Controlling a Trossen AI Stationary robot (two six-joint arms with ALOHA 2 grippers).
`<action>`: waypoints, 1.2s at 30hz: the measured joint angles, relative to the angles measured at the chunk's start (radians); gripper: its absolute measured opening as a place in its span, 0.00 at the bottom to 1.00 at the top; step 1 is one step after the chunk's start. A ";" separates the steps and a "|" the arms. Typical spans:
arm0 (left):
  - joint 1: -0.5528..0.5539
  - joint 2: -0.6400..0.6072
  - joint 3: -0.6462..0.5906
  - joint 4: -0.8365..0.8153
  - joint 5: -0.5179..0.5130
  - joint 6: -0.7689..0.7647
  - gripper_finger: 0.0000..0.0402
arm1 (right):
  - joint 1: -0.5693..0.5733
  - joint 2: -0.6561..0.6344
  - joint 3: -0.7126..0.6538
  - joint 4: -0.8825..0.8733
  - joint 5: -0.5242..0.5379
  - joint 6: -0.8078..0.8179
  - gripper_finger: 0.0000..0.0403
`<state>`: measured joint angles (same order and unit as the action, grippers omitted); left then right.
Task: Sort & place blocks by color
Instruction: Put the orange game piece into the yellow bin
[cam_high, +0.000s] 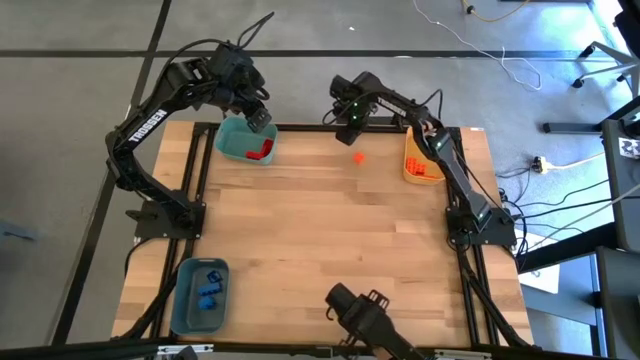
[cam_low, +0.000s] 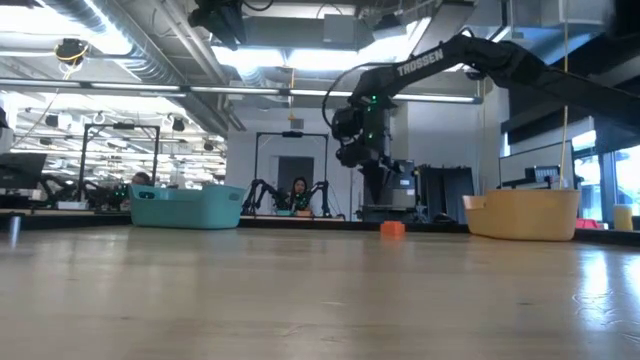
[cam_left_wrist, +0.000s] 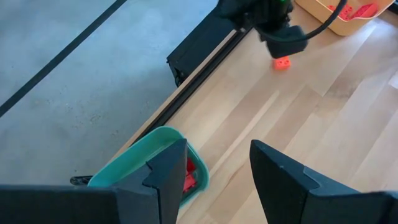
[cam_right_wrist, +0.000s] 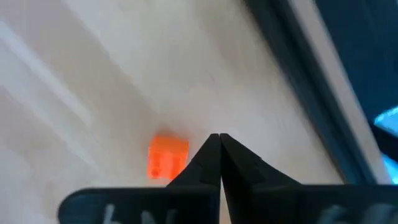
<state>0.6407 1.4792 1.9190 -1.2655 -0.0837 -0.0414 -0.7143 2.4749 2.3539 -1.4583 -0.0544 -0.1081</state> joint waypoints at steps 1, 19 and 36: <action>0.000 0.000 0.000 0.000 0.000 0.000 0.42 | 0.000 -0.001 0.000 -0.019 0.002 -0.003 0.02; 0.000 0.000 0.000 0.000 0.000 0.000 0.42 | -0.003 0.001 0.000 -0.035 0.152 -0.109 0.32; 0.000 0.000 0.000 -0.002 0.000 0.025 0.42 | 0.006 -0.158 -0.005 -0.114 -0.227 -0.288 0.37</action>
<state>0.6403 1.4792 1.9190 -1.2675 -0.0837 -0.0166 -0.7086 2.3173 2.3493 -1.5722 -0.2813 -0.3959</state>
